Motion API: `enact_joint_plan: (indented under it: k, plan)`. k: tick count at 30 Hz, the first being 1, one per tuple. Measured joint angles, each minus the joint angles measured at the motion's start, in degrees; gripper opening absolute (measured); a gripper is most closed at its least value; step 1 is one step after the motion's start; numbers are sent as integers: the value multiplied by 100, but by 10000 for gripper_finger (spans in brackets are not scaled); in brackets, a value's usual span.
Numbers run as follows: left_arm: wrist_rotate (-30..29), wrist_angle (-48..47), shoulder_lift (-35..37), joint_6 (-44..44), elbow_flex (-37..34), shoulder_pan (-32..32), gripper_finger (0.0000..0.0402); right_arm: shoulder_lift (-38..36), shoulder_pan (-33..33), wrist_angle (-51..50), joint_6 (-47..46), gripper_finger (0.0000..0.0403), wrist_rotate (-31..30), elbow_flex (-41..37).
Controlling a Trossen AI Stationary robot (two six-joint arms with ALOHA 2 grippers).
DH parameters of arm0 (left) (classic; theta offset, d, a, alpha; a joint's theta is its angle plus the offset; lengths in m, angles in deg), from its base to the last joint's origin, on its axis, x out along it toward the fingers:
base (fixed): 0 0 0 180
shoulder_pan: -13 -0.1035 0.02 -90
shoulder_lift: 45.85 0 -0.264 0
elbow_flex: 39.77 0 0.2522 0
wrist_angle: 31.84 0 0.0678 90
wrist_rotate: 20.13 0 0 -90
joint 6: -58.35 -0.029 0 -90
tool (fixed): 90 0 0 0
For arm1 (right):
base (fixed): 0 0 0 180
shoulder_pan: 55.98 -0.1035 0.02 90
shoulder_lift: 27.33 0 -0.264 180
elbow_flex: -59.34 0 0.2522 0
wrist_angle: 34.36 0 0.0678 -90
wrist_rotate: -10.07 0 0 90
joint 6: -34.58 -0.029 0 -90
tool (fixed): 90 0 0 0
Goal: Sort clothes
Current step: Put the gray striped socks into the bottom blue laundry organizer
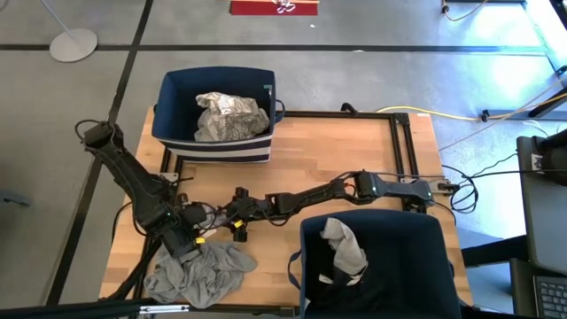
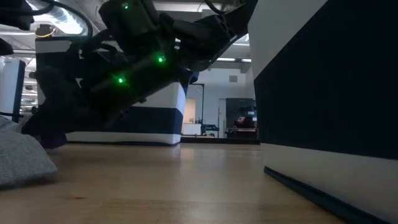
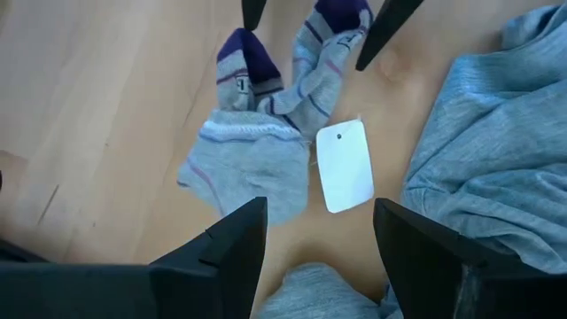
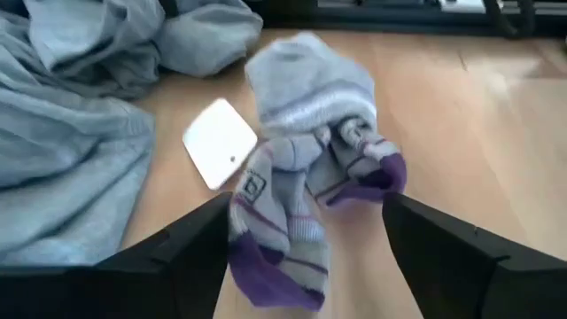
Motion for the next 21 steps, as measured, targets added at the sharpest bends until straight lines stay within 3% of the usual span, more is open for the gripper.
enact_joint_plan:
  k: [7,21]
  plan:
    - [-85,32,0,22,0,46,198,29,0,0,135,272,-388,0]
    - [-138,38,0,3,0,46,198,34,0,-198,136,103,-445,0]
